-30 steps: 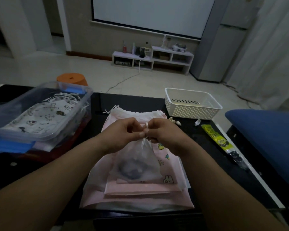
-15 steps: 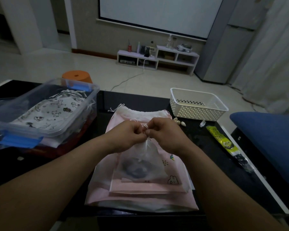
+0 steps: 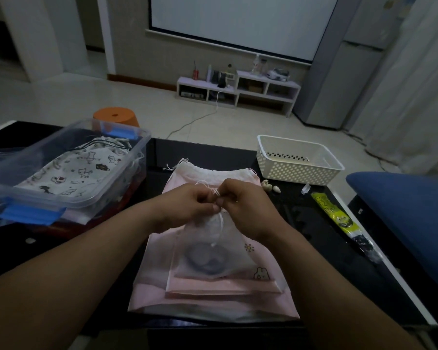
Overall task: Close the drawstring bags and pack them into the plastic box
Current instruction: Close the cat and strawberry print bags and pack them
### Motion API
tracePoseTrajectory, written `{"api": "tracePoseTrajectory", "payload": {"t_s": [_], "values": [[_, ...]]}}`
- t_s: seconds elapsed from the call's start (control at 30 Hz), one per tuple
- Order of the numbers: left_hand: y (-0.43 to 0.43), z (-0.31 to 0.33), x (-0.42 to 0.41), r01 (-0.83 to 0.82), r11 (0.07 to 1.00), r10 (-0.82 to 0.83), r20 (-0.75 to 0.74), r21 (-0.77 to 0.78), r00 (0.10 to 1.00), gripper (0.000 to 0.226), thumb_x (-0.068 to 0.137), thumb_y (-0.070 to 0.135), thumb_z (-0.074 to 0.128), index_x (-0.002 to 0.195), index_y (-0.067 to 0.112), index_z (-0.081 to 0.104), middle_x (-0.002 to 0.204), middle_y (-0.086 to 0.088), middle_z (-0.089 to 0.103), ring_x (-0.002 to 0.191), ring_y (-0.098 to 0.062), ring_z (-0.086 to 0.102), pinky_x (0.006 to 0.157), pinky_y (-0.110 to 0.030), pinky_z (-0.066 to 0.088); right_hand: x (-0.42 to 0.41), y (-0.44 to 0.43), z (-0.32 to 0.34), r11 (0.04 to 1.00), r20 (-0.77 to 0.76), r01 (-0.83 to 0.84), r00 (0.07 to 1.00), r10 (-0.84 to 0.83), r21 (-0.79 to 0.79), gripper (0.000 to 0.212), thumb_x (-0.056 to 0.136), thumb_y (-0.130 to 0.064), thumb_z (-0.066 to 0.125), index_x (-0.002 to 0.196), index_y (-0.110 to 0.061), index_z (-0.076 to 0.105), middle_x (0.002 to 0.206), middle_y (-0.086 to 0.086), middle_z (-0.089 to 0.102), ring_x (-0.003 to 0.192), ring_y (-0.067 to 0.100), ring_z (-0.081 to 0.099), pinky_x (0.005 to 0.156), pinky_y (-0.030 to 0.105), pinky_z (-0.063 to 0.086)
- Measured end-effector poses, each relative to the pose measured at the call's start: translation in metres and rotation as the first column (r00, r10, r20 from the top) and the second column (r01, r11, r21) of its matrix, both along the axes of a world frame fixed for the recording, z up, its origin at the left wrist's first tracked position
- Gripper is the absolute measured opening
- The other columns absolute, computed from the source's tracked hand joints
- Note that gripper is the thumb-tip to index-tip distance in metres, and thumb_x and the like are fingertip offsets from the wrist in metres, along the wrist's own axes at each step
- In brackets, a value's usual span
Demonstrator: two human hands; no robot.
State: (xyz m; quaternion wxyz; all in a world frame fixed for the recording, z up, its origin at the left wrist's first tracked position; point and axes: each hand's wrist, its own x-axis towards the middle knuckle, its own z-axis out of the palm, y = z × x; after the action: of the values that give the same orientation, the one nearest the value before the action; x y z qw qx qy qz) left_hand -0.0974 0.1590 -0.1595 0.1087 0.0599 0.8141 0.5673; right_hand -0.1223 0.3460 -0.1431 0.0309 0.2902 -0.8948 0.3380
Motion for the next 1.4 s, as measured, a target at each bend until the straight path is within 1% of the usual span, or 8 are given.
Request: {"api": "tracePoseTrajectory", "payload": {"t_s": [0.23, 0.57, 0.73, 0.87, 1.03, 1.2, 1.3, 1.4], "values": [[-0.014, 0.006, -0.001, 0.044, 0.989, -0.07, 0.183, 0.139, 0.981, 0.028, 0.103, 0.01, 0.059, 0.124, -0.008, 0.063, 0.105, -0.014, 0.061, 0.095, -0.026, 0.057, 0.084, -0.037, 0.049, -0.001, -0.001, -0.001, 0.999, 0.012, 0.006, 1.0, -0.006, -0.035, 0.012, 0.098, -0.014, 0.069, 0.093, -0.025, 0.071, 0.088, -0.007, 0.072, 0.084, 0.011, 0.066, 0.079, 0.042, 0.057], [-0.012, -0.002, -0.001, -0.024, 0.996, 0.02, 0.053, 0.082, 0.998, 0.012, 0.104, 0.018, 0.061, 0.099, 0.008, 0.067, 0.08, -0.004, 0.062, 0.07, -0.016, 0.056, 0.061, -0.028, 0.048, 0.005, 0.0, 0.003, 0.989, 0.074, 0.088, 0.994, -0.08, -0.115, 0.013, 0.096, -0.015, 0.072, 0.087, -0.022, 0.066, 0.078, -0.007, 0.066, 0.071, 0.0, 0.059, 0.063, 0.016, 0.044], [-0.025, -0.018, -0.005, -0.211, 0.977, 0.21, -0.056, -0.007, 0.976, 0.019, 0.103, 0.026, 0.063, 0.088, 0.014, 0.065, 0.078, -0.007, 0.066, 0.067, -0.017, 0.058, 0.058, -0.033, 0.051, 0.009, 0.003, 0.004, 0.963, 0.273, 0.191, 0.953, -0.134, -0.192, 0.011, 0.097, -0.018, 0.071, 0.087, -0.02, 0.068, 0.087, -0.001, 0.075, 0.086, 0.02, 0.07, 0.08, 0.04, 0.057], [-0.02, -0.02, -0.005, -0.328, 0.941, 0.31, -0.179, -0.084, 0.934, 0.019, 0.101, 0.031, 0.064, 0.089, 0.019, 0.071, 0.088, 0.002, 0.073, 0.08, -0.014, 0.063, 0.071, -0.032, 0.051, 0.012, 0.001, 0.008, 0.952, 0.323, 0.237, 0.932, -0.166, -0.194, 0.013, 0.102, -0.019, 0.064, 0.09, -0.022, 0.068, 0.089, -0.001, 0.074, 0.084, 0.02, 0.069, 0.075, 0.039, 0.057], [-0.01, -0.01, 0.005, -0.229, 0.95, 0.19, 0.186, 0.214, 0.964, 0.049, 0.102, 0.06, 0.051, 0.115, 0.019, 0.075, 0.108, 0.006, 0.078, 0.103, -0.012, 0.072, 0.092, -0.031, 0.054, 0.011, -0.001, 0.008, 0.935, 0.292, 0.298, 0.927, -0.236, -0.192, 0.009, 0.104, -0.02, 0.06, 0.096, -0.019, 0.066, 0.092, -0.001, 0.072, 0.08, 0.015, 0.066, 0.064, 0.029, 0.048], [-0.004, -0.016, 0.013, -0.276, 0.935, 0.275, 0.033, 0.224, 0.961, 0.032, 0.105, 0.029, 0.061, 0.077, 0.015, 0.065, 0.07, 0.008, 0.063, 0.066, -0.006, 0.056, 0.059, -0.017, 0.046, 0.008, 0.0, 0.007, 0.905, 0.339, 0.336, 0.91, -0.241, -0.26, 0.011, 0.103, -0.032, 0.063, 0.103, -0.022, 0.067, 0.1, -0.002, 0.071, 0.09, 0.015, 0.066, 0.072, 0.033, 0.052], [-0.009, -0.011, 0.014, -0.353, 0.894, 0.378, -0.043, 0.275, 0.925, 0.037, 0.102, 0.04, 0.061, 0.08, 0.01, 0.069, 0.08, -0.005, 0.071, 0.077, -0.013, 0.062, 0.073, -0.037, 0.055, 0.01, 0.001, 0.008, 0.928, 0.507, 0.296, 0.849, -0.148, -0.226, 0.028, 0.103, -0.048, 0.059, 0.116, -0.024, 0.068, 0.113, -0.004, 0.071, 0.107, 0.017, 0.067, 0.093, 0.045, 0.058], [-0.013, 0.0, 0.018, -0.451, 0.835, 0.482, -0.025, 0.317, 0.876, 0.045, 0.099, 0.044, 0.059, 0.098, -0.001, 0.066, 0.103, -0.028, 0.069, 0.084, -0.023, 0.062, 0.089, -0.06, 0.055, 0.017, -0.002, 0.008, 0.945, 0.685, 0.209, 0.729, 0.021, -0.251, 0.034, 0.105, -0.045, 0.056, 0.12, -0.019, 0.072, 0.109, 0.003, 0.079, 0.103, 0.026, 0.075, 0.092, 0.051, 0.062]]}}
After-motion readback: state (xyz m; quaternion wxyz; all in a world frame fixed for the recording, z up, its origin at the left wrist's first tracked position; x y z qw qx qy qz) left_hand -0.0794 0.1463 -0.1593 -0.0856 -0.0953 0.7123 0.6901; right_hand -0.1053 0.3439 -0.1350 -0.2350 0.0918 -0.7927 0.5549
